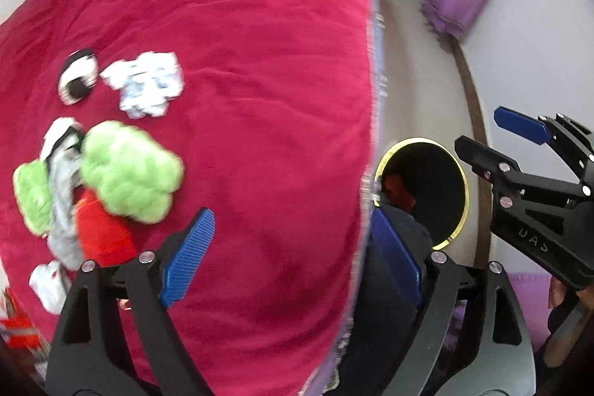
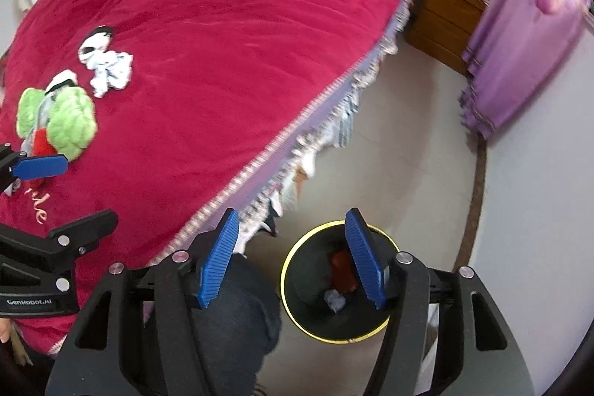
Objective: Collect trash
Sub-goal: 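Withdraw both tools from the bin back over the bedspread, then grasp the red knit cap with the left tool while the right tool grasps the green slipper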
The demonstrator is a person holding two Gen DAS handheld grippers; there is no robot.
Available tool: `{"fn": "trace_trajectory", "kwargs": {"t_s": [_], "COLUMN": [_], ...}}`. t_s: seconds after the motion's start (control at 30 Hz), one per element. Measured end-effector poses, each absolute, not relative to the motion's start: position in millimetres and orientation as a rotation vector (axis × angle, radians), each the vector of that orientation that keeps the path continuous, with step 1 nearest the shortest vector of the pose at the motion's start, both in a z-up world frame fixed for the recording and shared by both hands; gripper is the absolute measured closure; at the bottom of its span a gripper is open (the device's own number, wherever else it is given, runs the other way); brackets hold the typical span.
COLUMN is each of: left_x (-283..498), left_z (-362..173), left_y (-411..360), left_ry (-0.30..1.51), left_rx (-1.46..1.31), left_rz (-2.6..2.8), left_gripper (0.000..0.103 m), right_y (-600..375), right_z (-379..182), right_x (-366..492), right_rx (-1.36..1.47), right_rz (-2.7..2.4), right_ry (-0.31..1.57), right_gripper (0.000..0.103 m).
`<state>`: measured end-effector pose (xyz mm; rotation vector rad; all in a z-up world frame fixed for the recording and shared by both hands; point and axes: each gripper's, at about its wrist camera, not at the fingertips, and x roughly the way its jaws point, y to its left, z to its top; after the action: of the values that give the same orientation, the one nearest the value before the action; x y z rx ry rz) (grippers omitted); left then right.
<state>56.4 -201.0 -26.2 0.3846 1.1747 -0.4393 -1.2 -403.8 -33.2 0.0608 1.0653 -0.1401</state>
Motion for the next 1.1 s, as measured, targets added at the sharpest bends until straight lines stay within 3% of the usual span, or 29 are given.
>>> {"fn": "trace_trajectory", "kwargs": {"t_s": [0.63, 0.73, 0.93, 1.1], "left_x": [78, 78, 78, 77], "left_z": [-19, -19, -23, -30], "left_y": [-110, -100, -89, -81], "left_ry": [1.157, 1.152, 1.167, 1.194], "left_rx": [0.203, 0.194, 0.179, 0.163], "left_rz": [-0.191, -0.167, -0.154, -0.155], "left_gripper": [0.018, 0.012, 0.012, 0.012], "right_y": [-306, -294, -274, -261], "right_z": [-22, -24, -27, -32], "right_x": [65, 73, 84, 89], "right_rx": [-0.092, -0.116, -0.166, -0.206], "right_rz": [0.121, 0.152, 0.205, 0.243], "right_ry": [1.018, 1.02, 1.018, 1.022], "right_gripper": [0.044, 0.044, 0.044, 0.038]}}
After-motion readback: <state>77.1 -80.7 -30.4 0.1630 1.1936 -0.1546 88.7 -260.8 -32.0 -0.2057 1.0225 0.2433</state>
